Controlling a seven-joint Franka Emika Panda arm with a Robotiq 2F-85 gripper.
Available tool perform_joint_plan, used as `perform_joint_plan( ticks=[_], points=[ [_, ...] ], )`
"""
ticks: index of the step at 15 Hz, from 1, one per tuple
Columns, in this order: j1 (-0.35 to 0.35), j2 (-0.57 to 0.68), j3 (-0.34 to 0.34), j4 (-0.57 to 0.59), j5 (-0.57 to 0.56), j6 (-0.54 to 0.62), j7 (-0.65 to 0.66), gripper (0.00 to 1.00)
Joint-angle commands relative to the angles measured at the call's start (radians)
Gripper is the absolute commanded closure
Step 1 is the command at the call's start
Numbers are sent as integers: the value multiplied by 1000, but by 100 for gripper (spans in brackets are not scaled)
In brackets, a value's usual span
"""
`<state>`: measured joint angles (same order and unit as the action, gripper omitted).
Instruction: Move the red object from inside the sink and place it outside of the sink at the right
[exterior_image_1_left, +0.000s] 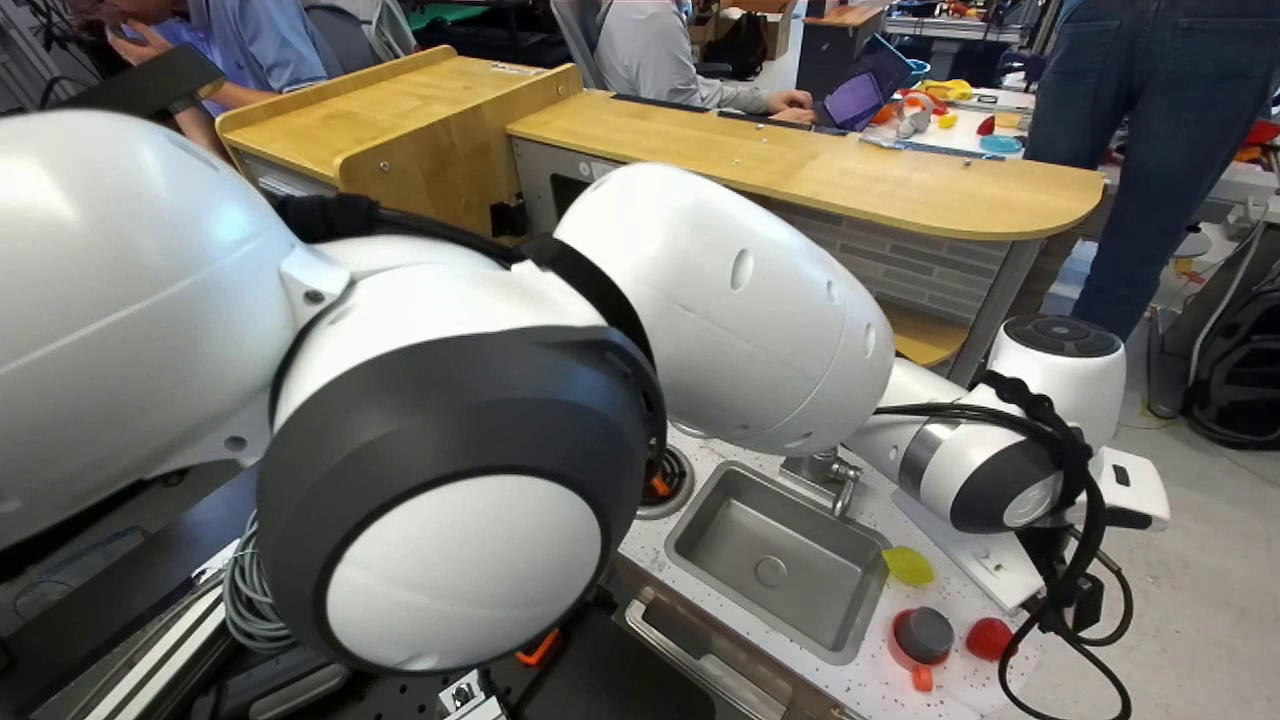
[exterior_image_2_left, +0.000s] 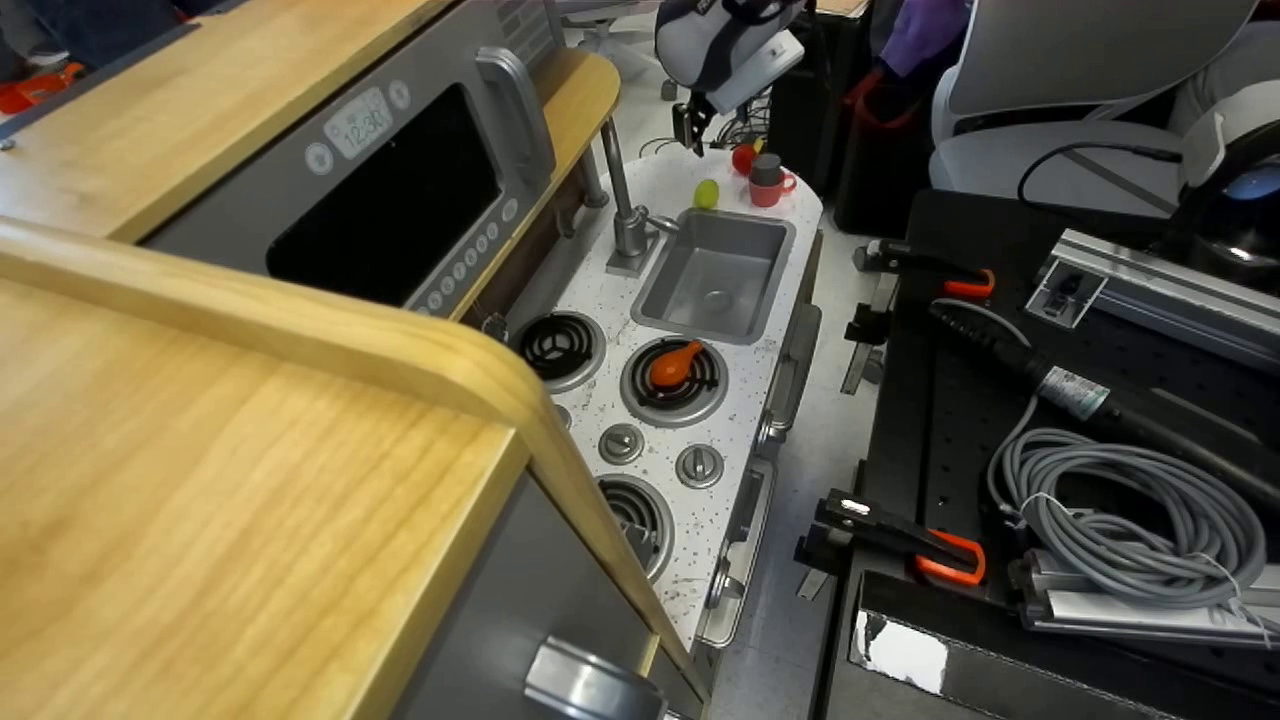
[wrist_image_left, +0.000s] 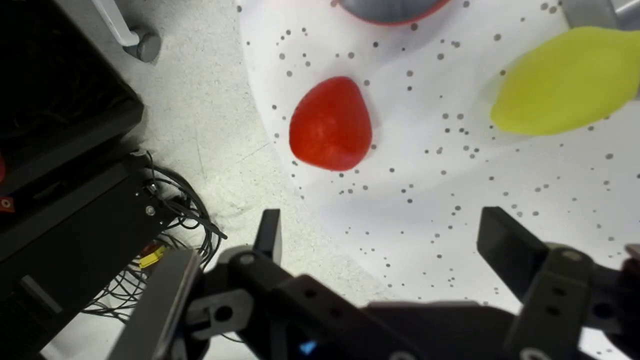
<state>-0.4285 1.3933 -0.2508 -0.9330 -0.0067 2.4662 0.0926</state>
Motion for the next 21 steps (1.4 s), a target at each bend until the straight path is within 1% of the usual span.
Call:
perform_joint_plan(
  ticks=[1,3,10,12,13,15,19,21],
  points=[
    [12,-180,32,-228,-3,39,-103,0],
    [14,-251,45,-302,-6,16,-164,0],
    [58,-488,32,-601,-35,30,-293,0],
    [65,-554,41,-691,-34,32,-341,0],
    [55,-586,60,-731,-45,30,-361,0],
    [58,-650,75,-823,-56,31,-402,0],
    [80,-771,88,-1013,-91,75,-436,0],
    [86,-804,97,-1072,-95,84,-438,0]
  ],
)
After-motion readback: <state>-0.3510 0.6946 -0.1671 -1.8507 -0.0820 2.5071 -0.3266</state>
